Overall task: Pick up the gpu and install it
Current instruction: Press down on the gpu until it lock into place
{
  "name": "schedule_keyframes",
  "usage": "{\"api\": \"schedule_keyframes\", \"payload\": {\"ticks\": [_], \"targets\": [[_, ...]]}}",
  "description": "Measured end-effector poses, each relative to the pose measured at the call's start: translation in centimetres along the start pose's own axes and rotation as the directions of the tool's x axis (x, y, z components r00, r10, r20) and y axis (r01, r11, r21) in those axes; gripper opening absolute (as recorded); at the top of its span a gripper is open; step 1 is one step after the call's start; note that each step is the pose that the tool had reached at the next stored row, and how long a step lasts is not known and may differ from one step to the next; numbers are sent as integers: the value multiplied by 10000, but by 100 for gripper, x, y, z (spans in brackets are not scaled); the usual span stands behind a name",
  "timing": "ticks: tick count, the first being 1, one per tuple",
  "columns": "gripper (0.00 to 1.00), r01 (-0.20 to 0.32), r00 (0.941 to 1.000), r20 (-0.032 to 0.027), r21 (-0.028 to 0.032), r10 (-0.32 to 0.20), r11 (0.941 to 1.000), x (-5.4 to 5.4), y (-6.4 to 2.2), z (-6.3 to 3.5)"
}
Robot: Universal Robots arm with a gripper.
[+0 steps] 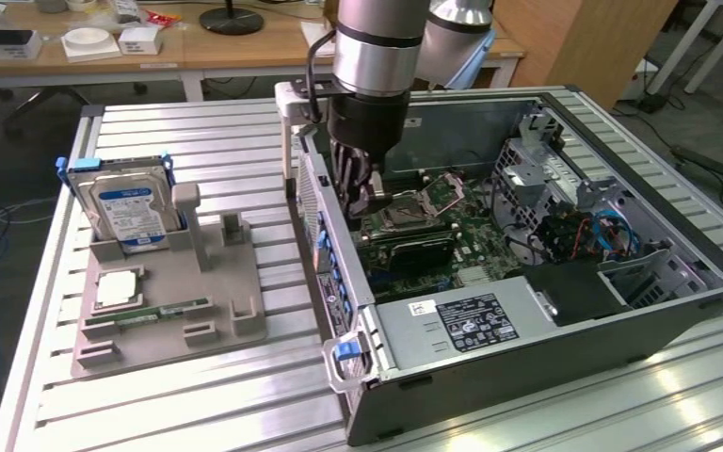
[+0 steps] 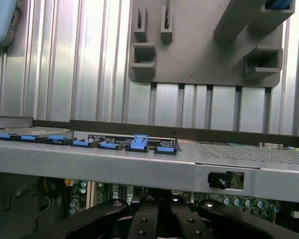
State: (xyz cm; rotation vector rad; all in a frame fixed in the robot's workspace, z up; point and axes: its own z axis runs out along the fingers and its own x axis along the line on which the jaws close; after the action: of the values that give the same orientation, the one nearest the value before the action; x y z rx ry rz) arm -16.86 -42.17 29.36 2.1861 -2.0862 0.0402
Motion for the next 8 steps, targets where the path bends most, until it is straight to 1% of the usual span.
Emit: {"api": "schedule_keyframes", "payload": {"ticks": [3, 5, 8], "targets": [[10, 0, 10000, 0, 0, 0, 10000, -1, -1, 2], [10, -1, 10000, 28, -1, 1, 10000, -2, -13, 9], [10, 13, 10000, 67, 4, -13, 10000, 0, -73, 18]]}}
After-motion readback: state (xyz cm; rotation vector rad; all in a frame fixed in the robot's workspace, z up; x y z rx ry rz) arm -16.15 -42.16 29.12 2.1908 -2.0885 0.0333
